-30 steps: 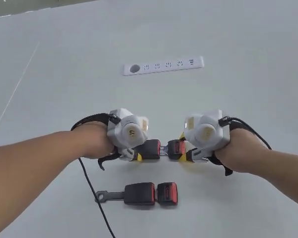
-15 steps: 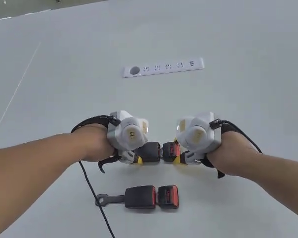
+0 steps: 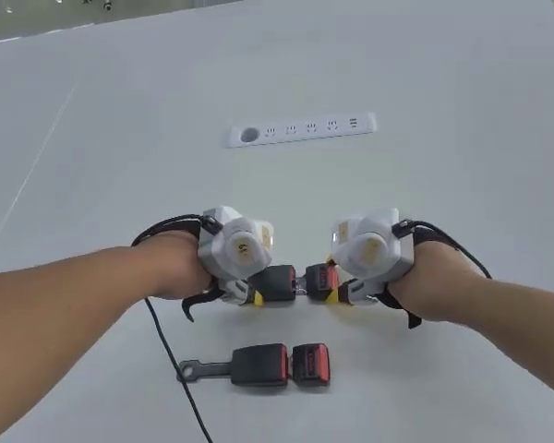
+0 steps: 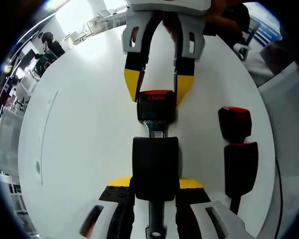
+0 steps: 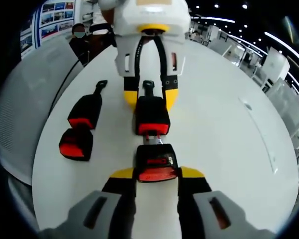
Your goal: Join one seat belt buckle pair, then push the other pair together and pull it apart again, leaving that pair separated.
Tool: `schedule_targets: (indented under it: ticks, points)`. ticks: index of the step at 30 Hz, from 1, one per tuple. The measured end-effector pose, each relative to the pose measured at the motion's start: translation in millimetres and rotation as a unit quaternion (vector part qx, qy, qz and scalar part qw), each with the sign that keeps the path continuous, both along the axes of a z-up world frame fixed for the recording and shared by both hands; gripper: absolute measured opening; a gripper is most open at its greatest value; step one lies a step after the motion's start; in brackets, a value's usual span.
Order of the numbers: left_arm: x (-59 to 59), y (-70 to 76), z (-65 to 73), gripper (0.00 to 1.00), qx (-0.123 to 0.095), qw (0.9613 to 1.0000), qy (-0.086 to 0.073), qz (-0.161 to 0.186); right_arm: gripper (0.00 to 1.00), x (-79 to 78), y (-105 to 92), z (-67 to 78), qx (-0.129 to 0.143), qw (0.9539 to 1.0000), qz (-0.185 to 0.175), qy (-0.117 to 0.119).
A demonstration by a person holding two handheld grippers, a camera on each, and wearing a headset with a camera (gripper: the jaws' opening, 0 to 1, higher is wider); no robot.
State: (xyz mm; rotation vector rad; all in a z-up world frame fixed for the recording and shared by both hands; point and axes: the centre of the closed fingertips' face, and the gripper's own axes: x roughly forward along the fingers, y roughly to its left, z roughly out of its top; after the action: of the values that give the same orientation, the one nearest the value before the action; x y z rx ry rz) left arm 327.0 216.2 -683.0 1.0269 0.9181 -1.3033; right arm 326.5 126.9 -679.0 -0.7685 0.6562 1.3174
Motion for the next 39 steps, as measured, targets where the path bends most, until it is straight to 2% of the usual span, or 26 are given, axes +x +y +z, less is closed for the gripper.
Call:
schedule_targets:
  ticks: [2,5,8,10,17,20,21,23,31,37,39]
  points:
    - [0.2,-0.3,-0.3,0.31,-0.004,1.0,0.003,-0.001,0.3,-1.7,-4.3,-0.9,0.008,0.9999,-0.007,0.008]
    - [-0.6,0.1,0.2,0.31,-0.007,1.0,0.003,-0.002,0.3,-4.3,-9.1,-0.2,0.004,1.0,0.0,0.002]
    - [-1.4,-0.5,0.0,0.31,-0.007,1.0,0.002,0.0,0.3,-6.0,-23.5,-0.9,-0.007,1.0,-0.004,0.002]
    - [-1.2,-0.1,0.0,0.31,-0.005,1.0,0.003,0.002,0.3,-5.2,-29.1,-1.0,-0.004,1.0,-0.004,0.001]
    - [-1.2,-0.1,-0.1,0.32,-0.003,1.0,0.003,-0.002,0.31,-10.1,-75.0,-1.8,-0.024,0.9995,-0.019,-0.001]
    - [-1.6,-0.6,-0.2,0.32,-0.003,1.0,0.004,0.001,0.31,-13.7,-92.8,-2.8,-0.037,0.9991,-0.022,-0.004]
    - [-1.5,-0.5,-0.2,0.32,-0.003,1.0,0.004,0.002,0.31,-14.6,-102.1,-3.4,-0.051,0.9985,-0.018,-0.012]
    - [-1.2,-0.4,-0.5,0.32,-0.005,0.9999,0.007,0.012,0.31,-16.0,-112.2,-2.8,-0.054,0.9981,-0.027,-0.008]
    - [-1.9,-1.0,-0.2,0.32,0.008,0.9999,0.005,0.01,0.32,-22.3,-150.7,-2.0,-0.068,0.9968,-0.041,-0.004]
    - [-2.0,-1.0,0.2,0.32,0.011,0.9999,0.004,0.009,0.33,-23.3,-166.0,-1.8,-0.082,0.9954,-0.05,-0.002]
    - [-2.0,-0.6,0.4,0.32,0.012,0.9999,0.002,0.008,0.33,-23.3,-169.6,-1.9,-0.097,0.9943,-0.041,-0.014]
